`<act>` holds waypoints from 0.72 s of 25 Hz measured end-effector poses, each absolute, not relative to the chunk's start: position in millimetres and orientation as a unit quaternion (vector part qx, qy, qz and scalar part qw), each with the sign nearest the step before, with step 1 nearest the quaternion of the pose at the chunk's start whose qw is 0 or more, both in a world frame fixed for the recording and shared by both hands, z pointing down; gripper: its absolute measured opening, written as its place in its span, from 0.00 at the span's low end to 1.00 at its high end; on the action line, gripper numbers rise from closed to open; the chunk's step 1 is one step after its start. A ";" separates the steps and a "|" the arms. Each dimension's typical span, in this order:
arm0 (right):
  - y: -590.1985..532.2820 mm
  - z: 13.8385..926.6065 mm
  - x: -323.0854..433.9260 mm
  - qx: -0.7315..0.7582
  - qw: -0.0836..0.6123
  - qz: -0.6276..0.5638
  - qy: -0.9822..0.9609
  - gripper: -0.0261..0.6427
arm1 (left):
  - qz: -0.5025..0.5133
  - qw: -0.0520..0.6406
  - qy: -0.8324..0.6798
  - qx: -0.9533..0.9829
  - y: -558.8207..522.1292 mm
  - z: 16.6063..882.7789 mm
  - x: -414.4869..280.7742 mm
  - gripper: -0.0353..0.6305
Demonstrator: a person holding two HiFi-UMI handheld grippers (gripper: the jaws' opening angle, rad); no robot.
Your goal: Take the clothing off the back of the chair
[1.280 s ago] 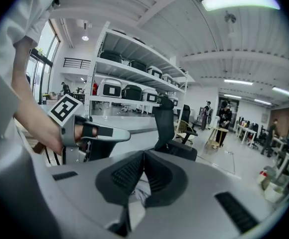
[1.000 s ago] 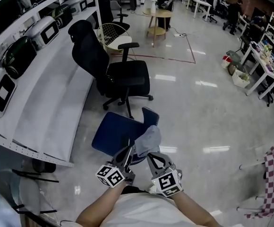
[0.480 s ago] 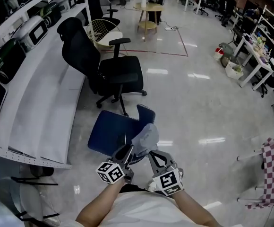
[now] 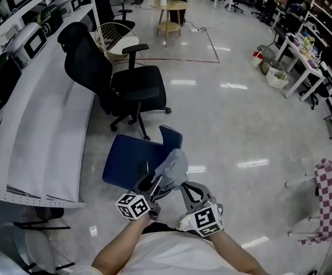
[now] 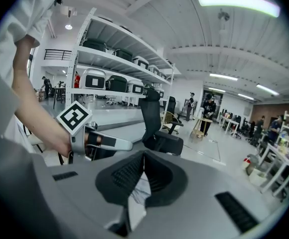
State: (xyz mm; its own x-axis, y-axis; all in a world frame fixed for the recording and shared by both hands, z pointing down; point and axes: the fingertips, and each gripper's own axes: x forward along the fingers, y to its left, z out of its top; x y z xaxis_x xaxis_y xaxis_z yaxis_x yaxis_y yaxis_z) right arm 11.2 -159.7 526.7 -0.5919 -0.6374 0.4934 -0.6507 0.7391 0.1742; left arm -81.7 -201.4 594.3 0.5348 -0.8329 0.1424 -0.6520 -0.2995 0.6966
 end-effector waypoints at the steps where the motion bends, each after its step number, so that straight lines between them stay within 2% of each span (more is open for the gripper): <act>1: -160.1 527.0 12.5 0.364 0.272 0.013 -0.891 0.06 | -0.121 0.367 -0.464 0.797 -203.2 596.6 -80.8 0.36; 18: -165.9 532.4 35.4 0.400 0.280 0.030 -0.872 0.06 | -0.061 0.407 -0.421 0.808 -235.5 631.6 -57.6 0.67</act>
State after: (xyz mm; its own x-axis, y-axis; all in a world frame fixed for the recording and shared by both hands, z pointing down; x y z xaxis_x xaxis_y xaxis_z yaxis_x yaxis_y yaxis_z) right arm 35.4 -165.9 532.4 -0.5226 -0.6813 0.5126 -0.7149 0.6777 0.1719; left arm -57.6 -235.5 631.6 0.6380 -0.7304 0.2437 -0.6304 -0.3138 0.7100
